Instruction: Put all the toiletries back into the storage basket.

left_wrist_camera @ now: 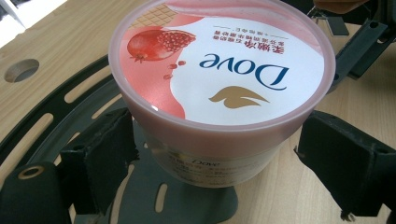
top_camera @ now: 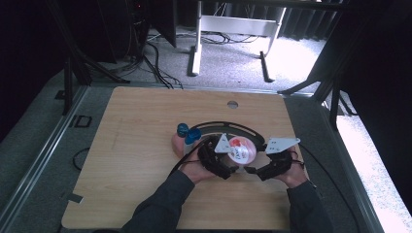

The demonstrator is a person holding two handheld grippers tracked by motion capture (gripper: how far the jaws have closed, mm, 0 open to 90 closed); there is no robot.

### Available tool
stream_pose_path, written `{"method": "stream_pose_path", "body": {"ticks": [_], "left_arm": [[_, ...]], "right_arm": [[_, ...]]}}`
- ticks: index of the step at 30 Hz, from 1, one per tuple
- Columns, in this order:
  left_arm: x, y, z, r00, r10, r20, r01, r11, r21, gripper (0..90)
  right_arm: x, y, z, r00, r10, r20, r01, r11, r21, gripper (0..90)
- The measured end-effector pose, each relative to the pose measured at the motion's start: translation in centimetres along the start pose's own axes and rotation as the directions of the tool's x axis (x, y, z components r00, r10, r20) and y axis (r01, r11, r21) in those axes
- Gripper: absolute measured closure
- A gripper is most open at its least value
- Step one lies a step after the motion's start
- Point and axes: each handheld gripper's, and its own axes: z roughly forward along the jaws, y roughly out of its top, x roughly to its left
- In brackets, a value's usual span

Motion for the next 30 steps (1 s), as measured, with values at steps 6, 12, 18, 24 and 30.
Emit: {"method": "stream_pose_path", "body": {"ticks": [6,12,18,24,30], "left_arm": [[0.4,0.5,0.3,0.9999,0.003,-0.014,-0.003,1.0000,0.005,11.5],[0.7,0.7,0.7,0.9998,-0.007,-0.017,0.007,1.0000,0.003,11.5],[1.2,1.0,1.2,0.9998,-0.004,-0.020,0.005,0.9999,0.010,11.5],[1.5,1.4,1.5,0.9996,-0.011,-0.025,0.011,0.9999,0.009,11.5],[1.8,1.6,2.0,0.9994,-0.014,-0.030,0.014,0.9998,0.014,11.5]], "right_arm": [[-0.7,0.1,0.0,1.0000,0.007,0.002,-0.007,1.000,-0.005,14.2],[-1.3,0.1,0.1,0.9999,0.013,0.004,-0.013,1.000,-0.001,14.3],[-1.9,0.1,0.1,0.9998,0.016,0.008,-0.016,1.000,0.005,14.3],[-2.5,0.1,0.0,0.9996,0.022,0.015,-0.022,1.000,0.003,14.4],[-3.0,0.1,0.1,0.9996,0.020,0.019,-0.020,1.000,0.011,14.4]]}}
